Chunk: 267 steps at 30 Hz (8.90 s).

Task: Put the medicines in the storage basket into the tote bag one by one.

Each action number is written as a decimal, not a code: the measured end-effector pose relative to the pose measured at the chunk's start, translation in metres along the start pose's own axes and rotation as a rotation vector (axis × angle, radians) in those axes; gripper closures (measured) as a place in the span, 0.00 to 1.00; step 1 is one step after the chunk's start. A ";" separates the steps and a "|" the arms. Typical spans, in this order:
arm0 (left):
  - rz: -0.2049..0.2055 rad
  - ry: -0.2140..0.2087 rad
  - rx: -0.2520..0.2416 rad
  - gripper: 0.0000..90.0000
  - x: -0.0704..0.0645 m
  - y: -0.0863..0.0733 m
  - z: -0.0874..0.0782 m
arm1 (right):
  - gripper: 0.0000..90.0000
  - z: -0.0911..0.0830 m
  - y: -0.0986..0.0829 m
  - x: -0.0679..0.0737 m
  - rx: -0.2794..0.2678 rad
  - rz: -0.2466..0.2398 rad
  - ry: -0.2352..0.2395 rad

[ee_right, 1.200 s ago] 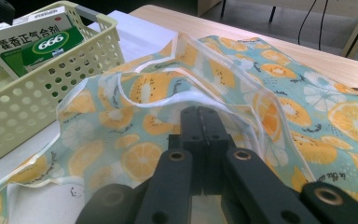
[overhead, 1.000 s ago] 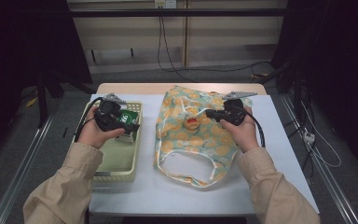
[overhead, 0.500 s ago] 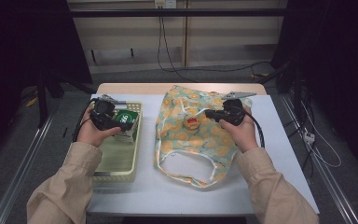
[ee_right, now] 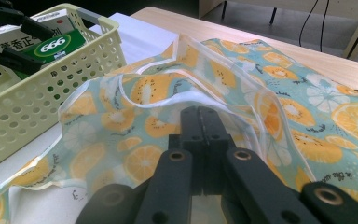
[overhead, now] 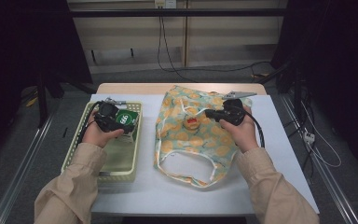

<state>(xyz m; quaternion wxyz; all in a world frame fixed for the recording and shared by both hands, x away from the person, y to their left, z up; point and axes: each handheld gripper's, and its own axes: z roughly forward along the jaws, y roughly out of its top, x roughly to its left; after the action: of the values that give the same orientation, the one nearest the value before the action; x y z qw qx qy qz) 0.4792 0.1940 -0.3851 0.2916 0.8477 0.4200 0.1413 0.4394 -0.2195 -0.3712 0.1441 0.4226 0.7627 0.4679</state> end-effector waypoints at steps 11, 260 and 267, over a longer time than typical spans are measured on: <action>-0.043 0.031 0.021 0.04 -0.002 -0.003 0.016 | 1.00 0.001 0.000 -0.001 0.001 0.000 -0.001; 0.125 -0.269 -0.119 0.08 -0.093 0.026 -0.033 | 1.00 -0.001 -0.005 0.002 0.012 0.026 0.009; 0.137 -0.234 -0.099 0.08 -0.071 0.024 -0.039 | 1.00 -0.003 -0.005 0.001 0.010 0.030 0.008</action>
<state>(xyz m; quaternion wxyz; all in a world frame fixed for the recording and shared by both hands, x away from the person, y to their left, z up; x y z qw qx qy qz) 0.4318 0.1408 -0.3393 0.3696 0.8697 0.3167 0.0819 0.4344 -0.2212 -0.3741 0.1319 0.4327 0.7592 0.4679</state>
